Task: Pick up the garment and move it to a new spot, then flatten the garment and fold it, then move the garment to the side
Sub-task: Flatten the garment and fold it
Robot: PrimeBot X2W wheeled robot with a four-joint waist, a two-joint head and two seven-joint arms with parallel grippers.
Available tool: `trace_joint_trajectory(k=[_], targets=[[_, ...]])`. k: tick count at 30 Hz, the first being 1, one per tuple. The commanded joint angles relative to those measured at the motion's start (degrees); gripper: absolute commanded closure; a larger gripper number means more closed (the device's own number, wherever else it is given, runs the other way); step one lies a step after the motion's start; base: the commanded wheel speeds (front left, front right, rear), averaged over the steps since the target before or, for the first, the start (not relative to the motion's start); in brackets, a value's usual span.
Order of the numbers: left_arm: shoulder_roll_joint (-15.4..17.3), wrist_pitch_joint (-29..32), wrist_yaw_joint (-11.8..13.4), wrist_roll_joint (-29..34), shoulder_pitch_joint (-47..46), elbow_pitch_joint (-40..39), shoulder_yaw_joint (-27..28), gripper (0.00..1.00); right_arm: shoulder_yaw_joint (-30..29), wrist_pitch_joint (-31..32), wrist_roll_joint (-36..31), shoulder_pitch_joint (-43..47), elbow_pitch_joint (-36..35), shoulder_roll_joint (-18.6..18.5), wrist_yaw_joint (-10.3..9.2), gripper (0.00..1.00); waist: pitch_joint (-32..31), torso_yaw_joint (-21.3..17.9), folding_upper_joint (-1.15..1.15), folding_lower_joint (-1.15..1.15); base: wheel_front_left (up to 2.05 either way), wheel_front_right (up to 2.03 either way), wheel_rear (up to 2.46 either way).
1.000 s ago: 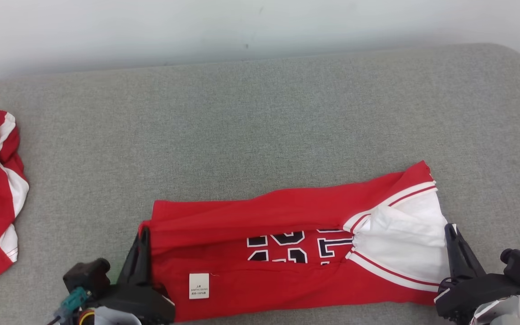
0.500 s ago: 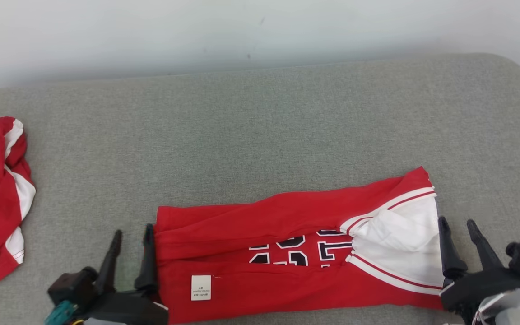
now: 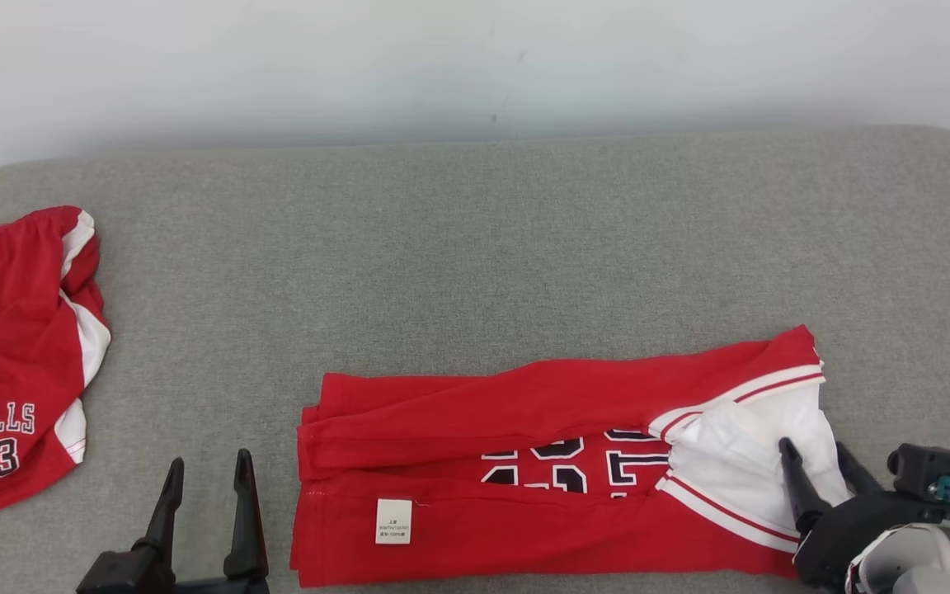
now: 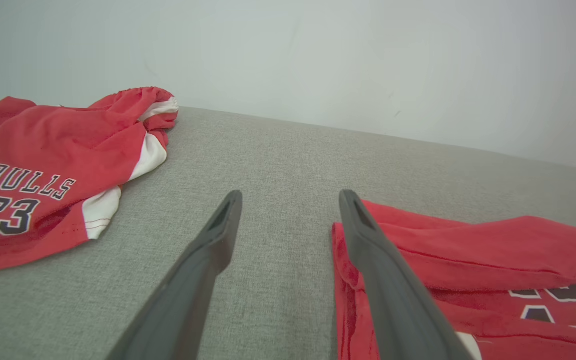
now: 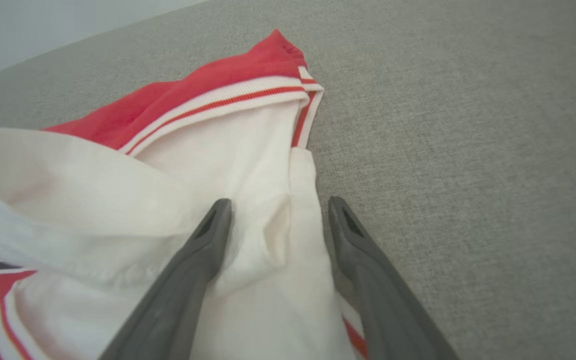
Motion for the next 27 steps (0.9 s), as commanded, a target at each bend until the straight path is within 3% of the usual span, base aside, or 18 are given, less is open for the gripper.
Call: trace_joint_trajectory(k=[1,6,7,8,9,14,24,27], targets=[[-0.07,-0.2,0.38,0.45,1.17,-0.19,0.24,0.0,0.48,0.43,0.21,0.1,1.0,0.57,-0.15,0.0,-0.4,0.42,0.0,0.0,0.0,0.0,0.0],[-0.07,-0.19,0.41,1.65,2.81,0.01,0.6,0.0,2.44,1.92,0.45,-0.13,3.82,1.47,-0.15,0.0,-0.93,0.46,0.0,0.0,0.0,0.0,0.0],[-0.07,-0.2,0.48,1.73,3.02,0.09,0.62,0.0,3.06,2.39,0.61,-0.27,4.32,1.62,-0.15,0.24,-1.04,0.47,0.0,0.0,0.0,0.0,0.0],[-0.07,-0.2,0.49,1.82,3.24,0.23,0.61,0.0,3.77,2.81,0.97,-0.34,4.66,1.77,-0.14,0.75,-1.14,0.51,0.0,0.0,0.0,0.0,0.0],[-0.07,-0.2,0.5,1.95,3.41,0.47,0.57,0.0,4.4,3.12,1.39,-0.46,4.89,1.91,-0.14,1.0,-1.27,0.56,0.0,0.0,0.0,0.0,0.0],[-0.07,-0.2,0.74,2.04,3.71,0.84,0.25,0.0,5.93,3.49,2.91,-1.62,5.92,0.66,-0.14,1.0,-1.92,0.57,0.0,0.0,0.0,0.0,0.0],[-0.06,-0.2,0.94,2.56,4.67,0.66,0.19,0.0,0.34,-1.77,1.71,-4.4,11.54,-7.4,-0.16,1.0,-3.39,0.03,0.0,0.0,0.0,0.0,0.0],[-0.06,-0.2,0.92,2.51,5.16,0.48,0.71,0.0,-0.99,-3.01,1.1,-4.69,12.35,-8.2,-0.16,1.0,-3.86,-0.61,0.0,0.0,0.0,0.0,0.0]])
